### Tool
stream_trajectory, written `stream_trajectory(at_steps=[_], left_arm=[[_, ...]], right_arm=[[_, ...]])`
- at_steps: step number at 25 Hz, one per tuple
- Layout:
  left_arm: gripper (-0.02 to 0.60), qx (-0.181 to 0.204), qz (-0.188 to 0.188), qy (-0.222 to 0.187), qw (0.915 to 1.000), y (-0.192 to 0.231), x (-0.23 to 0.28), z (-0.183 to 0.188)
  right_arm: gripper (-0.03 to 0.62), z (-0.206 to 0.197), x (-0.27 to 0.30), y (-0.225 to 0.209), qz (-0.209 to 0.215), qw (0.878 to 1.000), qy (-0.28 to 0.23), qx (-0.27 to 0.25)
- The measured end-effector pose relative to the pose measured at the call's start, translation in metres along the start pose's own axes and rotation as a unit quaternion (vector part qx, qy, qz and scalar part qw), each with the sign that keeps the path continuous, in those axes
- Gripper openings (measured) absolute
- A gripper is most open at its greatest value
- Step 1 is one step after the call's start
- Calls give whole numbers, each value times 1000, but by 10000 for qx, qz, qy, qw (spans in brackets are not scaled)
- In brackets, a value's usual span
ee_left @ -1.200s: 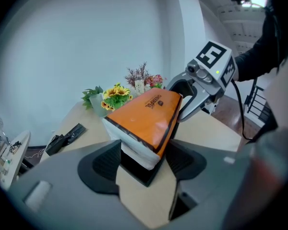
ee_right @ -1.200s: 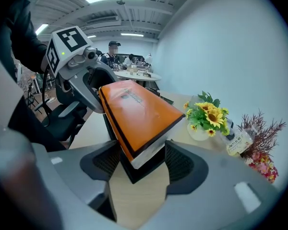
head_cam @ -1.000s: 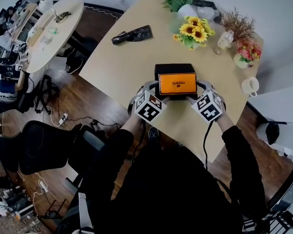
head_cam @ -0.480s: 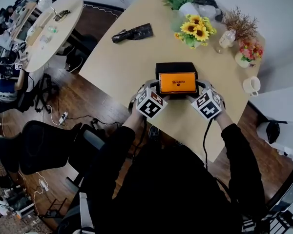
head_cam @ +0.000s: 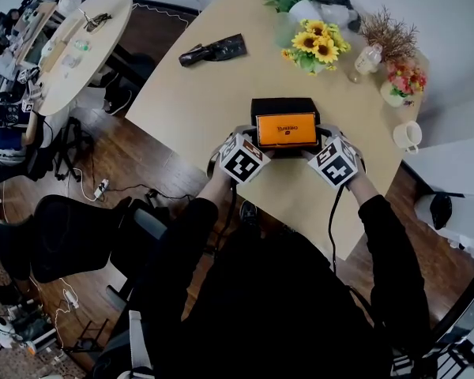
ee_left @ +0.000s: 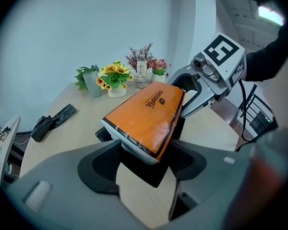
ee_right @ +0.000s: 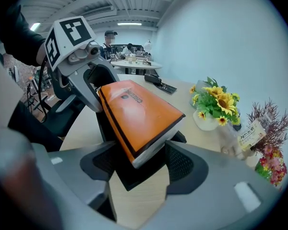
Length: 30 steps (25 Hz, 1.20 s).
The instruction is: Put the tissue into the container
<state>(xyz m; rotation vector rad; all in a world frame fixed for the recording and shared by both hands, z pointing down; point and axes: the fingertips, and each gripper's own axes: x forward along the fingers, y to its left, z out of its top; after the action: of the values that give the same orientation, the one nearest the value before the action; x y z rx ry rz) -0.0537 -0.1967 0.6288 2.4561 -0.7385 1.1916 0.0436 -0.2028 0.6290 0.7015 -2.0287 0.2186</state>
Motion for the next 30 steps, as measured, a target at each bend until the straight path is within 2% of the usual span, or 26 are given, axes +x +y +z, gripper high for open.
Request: stream_trajectory(at_steps=[17, 23, 26, 30], left_arm=[[273, -28, -69, 265, 9996, 2, 6, -4], [281, -4, 147, 261, 9996, 3, 7, -6], [282, 57, 263, 186, 9995, 2, 4, -5], [281, 123, 280, 111, 9995, -1, 0, -2]], right_arm=[[296, -2, 4, -1, 174, 9997, 143, 127], [304, -3, 4, -1, 53, 9998, 156, 118], [349, -4, 2, -5, -111, 9998, 95, 146], [359, -6, -2, -5, -108, 9996, 68, 255]])
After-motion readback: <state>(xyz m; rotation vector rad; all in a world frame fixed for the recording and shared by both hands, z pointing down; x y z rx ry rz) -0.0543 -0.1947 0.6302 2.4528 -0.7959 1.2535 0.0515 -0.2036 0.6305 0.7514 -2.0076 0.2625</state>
